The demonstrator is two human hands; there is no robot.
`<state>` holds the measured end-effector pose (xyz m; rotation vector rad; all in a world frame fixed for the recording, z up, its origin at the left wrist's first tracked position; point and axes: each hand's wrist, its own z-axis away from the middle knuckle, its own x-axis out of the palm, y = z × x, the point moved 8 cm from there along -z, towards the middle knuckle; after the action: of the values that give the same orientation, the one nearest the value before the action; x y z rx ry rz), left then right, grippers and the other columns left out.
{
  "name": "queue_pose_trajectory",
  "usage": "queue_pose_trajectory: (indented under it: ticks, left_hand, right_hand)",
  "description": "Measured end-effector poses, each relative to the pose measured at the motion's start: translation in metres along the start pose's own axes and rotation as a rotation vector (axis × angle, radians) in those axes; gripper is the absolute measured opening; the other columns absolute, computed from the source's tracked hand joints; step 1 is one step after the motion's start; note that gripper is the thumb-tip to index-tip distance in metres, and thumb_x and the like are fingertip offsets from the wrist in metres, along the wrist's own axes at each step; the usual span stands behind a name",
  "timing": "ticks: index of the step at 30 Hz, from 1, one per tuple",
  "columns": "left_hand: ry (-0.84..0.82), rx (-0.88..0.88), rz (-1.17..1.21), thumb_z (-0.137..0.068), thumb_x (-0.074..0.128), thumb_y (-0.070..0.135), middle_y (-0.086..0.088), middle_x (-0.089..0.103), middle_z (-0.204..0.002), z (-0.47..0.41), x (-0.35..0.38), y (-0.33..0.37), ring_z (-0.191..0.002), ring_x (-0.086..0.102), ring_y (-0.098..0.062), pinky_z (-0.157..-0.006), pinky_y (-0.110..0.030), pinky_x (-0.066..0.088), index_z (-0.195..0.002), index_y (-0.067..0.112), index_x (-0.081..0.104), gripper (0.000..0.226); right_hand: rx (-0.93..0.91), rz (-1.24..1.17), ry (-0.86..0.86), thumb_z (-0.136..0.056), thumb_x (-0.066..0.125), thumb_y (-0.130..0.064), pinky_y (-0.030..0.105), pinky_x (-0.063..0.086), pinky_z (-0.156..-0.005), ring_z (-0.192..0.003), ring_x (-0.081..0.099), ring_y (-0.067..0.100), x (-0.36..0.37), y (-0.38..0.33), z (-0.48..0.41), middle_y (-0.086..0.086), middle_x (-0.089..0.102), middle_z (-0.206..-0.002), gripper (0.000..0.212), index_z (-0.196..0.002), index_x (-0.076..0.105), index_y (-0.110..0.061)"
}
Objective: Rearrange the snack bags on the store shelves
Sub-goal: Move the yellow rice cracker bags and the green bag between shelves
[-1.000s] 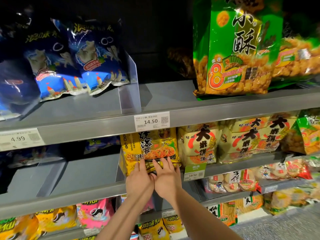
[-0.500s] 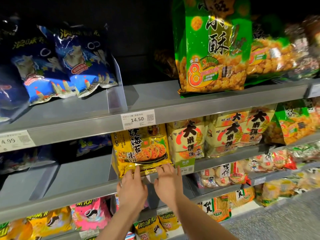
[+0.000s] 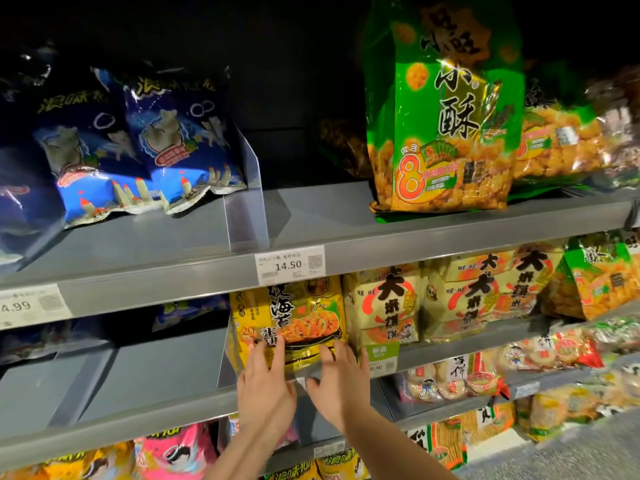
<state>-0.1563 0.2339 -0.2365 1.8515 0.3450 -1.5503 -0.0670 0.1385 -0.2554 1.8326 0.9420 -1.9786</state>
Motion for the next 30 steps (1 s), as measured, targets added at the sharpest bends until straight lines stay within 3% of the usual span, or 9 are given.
queue_pose_trajectory:
  ticks: [8,11,15,27,30]
  left_hand:
    - [-0.059,-0.041,-0.007,-0.088,0.046,0.029,-0.004,0.009,-0.155,0.012,-0.003,0.003,-0.143,0.011,-0.023,-0.114,-0.042,0.025,-0.148,0.026,-0.002,0.077]
    - [-0.061,-0.082,-0.036,-0.09,0.042,0.033,-0.004,0.023,-0.152,0.026,-0.008,0.01,-0.141,0.019,-0.022,-0.112,-0.039,0.029,-0.148,0.022,0.005,0.07]
    - [0.016,-0.14,-0.033,-0.093,0.036,0.032,-0.003,0.031,-0.148,0.055,-0.021,0.036,-0.137,0.027,-0.021,-0.106,-0.038,0.033,-0.147,0.02,0.014,0.06]
    - [0.171,-0.268,0.011,-0.09,0.039,0.036,0.0,0.045,-0.137,0.17,-0.027,0.13,-0.125,0.041,-0.018,-0.096,-0.035,0.042,-0.143,0.022,0.027,0.056]
    - [0.203,-0.27,0.031,-0.093,0.037,0.035,0.002,0.041,-0.141,0.194,-0.033,0.142,-0.128,0.039,-0.017,-0.098,-0.034,0.04,-0.143,0.023,0.026,0.054]
  right_hand:
    - [0.016,-0.023,-0.062,-0.091,0.04,-0.045,0.052,0.001,-0.115,-0.142,0.021,0.02,-0.011,-0.001,0.014,0.006,0.029,-0.15,0.06,-0.144,0.027,-0.023]
    - [0.002,-0.002,-0.114,-0.092,0.036,-0.047,0.05,0.005,-0.115,-0.141,0.022,0.021,-0.018,0.002,0.026,0.003,0.028,-0.151,0.06,-0.146,0.023,-0.025]
    - [-0.099,-0.07,-0.026,-0.089,0.04,-0.043,0.048,0.016,-0.114,-0.134,0.036,0.021,-0.045,0.014,0.046,0.0,0.038,-0.146,0.058,-0.143,0.031,-0.024]
    - [-0.19,-0.132,-0.09,-0.093,0.037,-0.042,0.045,0.009,-0.116,-0.131,0.038,0.02,-0.096,0.101,0.139,-0.001,0.043,-0.14,0.048,-0.137,0.04,-0.023]
    - [-0.179,-0.177,-0.086,-0.094,0.037,-0.041,0.044,0.009,-0.116,-0.13,0.039,0.019,-0.105,0.113,0.159,-0.003,0.044,-0.139,0.046,-0.136,0.041,-0.025]
